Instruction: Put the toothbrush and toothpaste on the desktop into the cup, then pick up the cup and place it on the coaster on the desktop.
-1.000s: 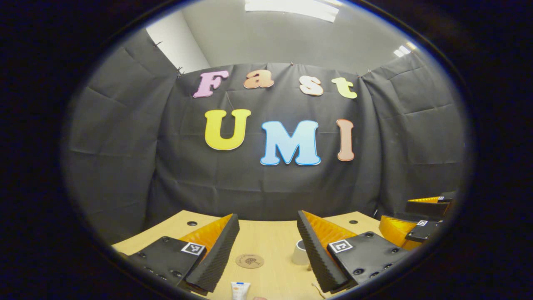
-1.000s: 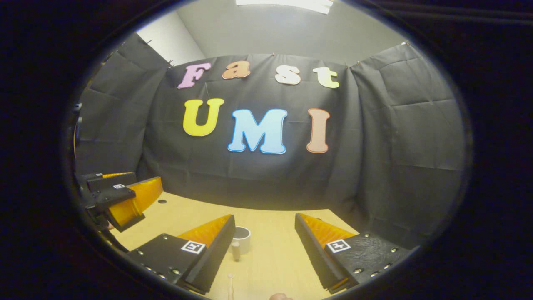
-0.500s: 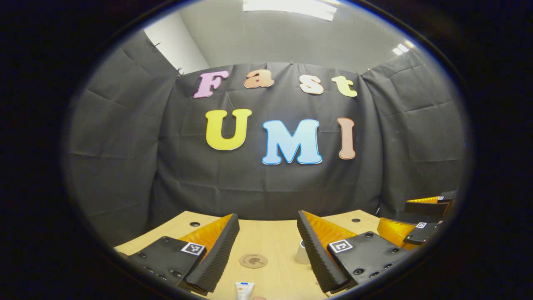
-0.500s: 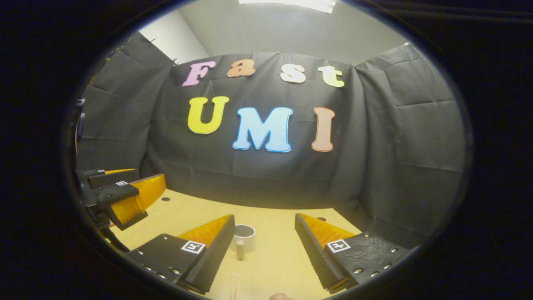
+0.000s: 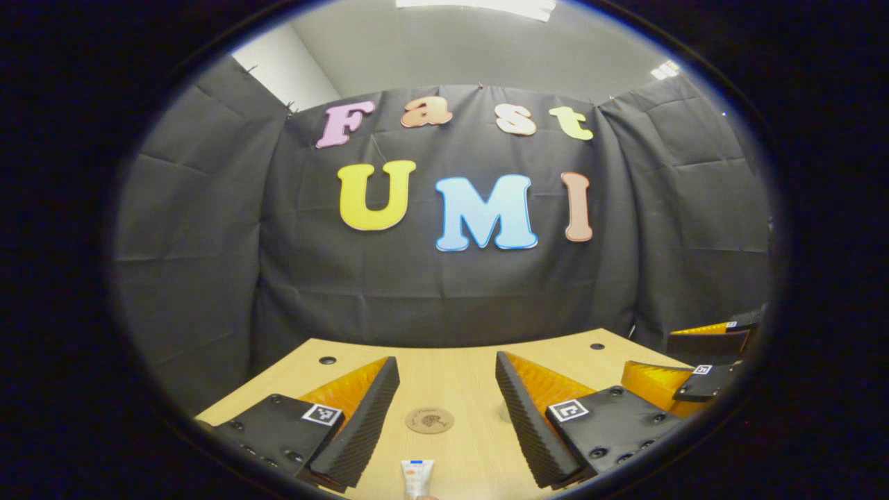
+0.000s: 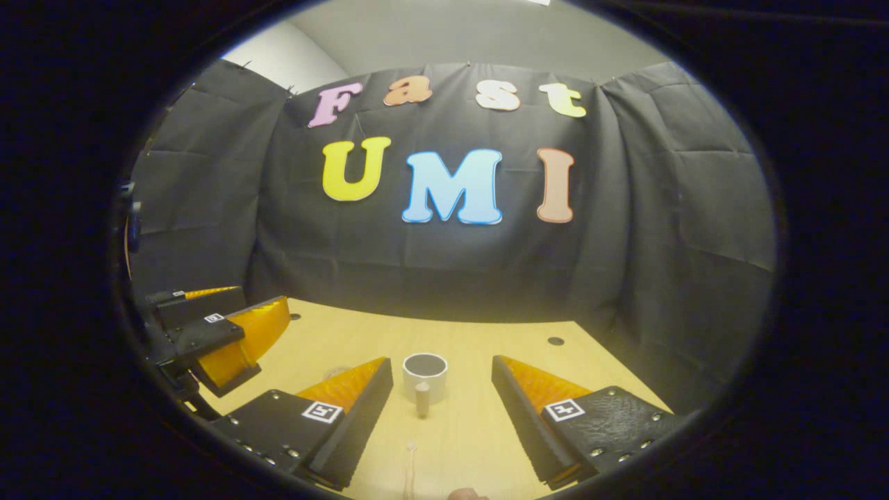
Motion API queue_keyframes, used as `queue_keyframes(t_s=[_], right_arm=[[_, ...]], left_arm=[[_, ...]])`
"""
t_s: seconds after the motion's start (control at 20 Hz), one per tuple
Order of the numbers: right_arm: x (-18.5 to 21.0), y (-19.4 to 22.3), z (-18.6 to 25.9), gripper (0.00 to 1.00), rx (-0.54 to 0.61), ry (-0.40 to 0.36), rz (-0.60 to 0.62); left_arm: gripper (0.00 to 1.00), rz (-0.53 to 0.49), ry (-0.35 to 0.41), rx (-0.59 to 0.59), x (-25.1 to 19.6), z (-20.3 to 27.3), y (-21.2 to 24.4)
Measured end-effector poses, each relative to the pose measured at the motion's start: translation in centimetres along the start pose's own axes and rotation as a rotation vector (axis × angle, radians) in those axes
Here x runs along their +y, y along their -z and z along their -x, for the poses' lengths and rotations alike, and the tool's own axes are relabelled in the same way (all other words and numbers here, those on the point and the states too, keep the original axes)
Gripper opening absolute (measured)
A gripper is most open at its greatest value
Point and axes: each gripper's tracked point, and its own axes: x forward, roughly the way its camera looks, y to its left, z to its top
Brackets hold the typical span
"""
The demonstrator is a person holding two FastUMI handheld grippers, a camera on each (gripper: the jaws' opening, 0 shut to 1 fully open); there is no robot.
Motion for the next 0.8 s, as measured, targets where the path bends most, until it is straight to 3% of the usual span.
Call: queue_keyframes(t_s=[0.55,0.8], right_arm=[[2.0,7.7,-3.4,0.9,0.312,-0.023,-0.001],[2.6,12.1,-3.7,0.91,0.491,-0.049,0.033]], left_arm=[[0.93,0.032,-0.024,0.418,2.6,-2.1,11.6],[0.93,0.042,0.0,0.646,3.0,-1.8,16.8]])
